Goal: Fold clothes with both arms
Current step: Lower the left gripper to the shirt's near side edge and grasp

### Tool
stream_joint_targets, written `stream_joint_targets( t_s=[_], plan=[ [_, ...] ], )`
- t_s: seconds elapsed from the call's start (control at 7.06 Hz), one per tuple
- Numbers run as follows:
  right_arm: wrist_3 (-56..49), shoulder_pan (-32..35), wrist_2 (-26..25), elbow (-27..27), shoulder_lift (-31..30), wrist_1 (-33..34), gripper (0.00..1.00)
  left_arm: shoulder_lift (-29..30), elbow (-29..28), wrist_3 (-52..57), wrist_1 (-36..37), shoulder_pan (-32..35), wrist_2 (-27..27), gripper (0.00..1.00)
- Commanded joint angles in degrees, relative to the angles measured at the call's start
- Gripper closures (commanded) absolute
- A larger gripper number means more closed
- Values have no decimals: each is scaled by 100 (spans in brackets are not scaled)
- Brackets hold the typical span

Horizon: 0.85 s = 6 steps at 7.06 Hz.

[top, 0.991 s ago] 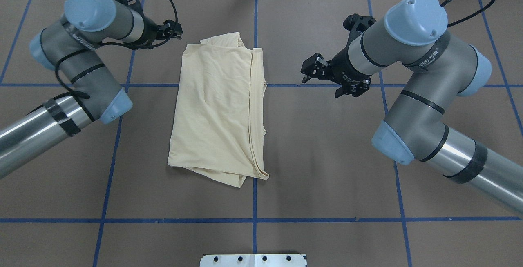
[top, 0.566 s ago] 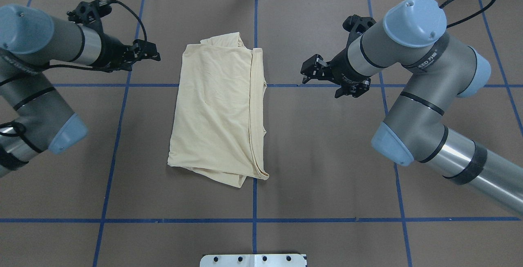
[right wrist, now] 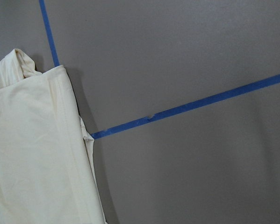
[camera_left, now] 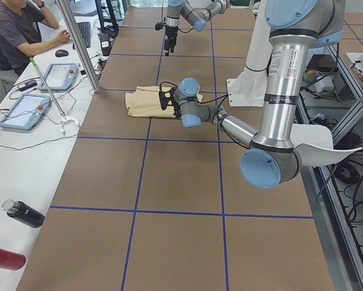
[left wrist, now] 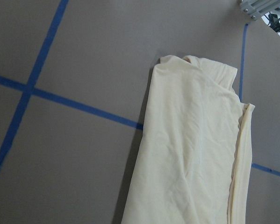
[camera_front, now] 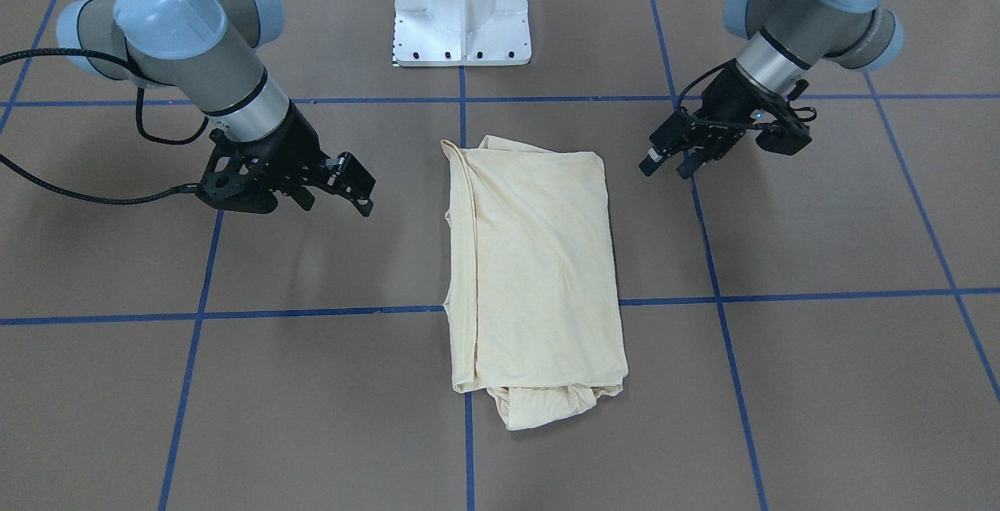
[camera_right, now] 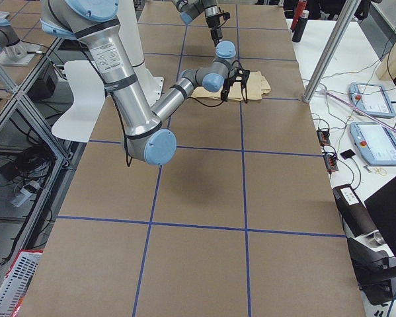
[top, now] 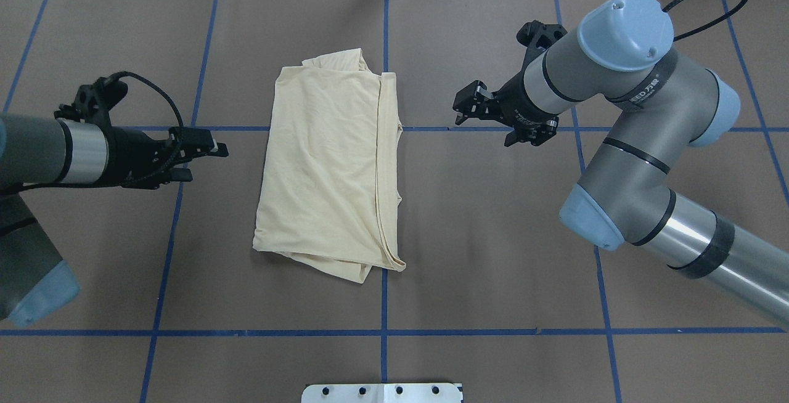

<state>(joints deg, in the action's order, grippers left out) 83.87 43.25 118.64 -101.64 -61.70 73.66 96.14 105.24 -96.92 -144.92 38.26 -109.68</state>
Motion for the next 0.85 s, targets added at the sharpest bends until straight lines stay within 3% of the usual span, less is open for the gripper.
stream_joint_targets(
  t_s=[0.0,0.14,0.71],
  plan=[
    [7,0,-87,4,0,-10,0,-51,-178,-895,-588,-931,823,0],
    [7,0,-95,4,-8,-10,0,-25,-222,-951,-538,-1187,1043,0],
    [16,8,-122,13,-17,-1,0,449,-715,-943,-74,-1242,1045,0]
  ],
)
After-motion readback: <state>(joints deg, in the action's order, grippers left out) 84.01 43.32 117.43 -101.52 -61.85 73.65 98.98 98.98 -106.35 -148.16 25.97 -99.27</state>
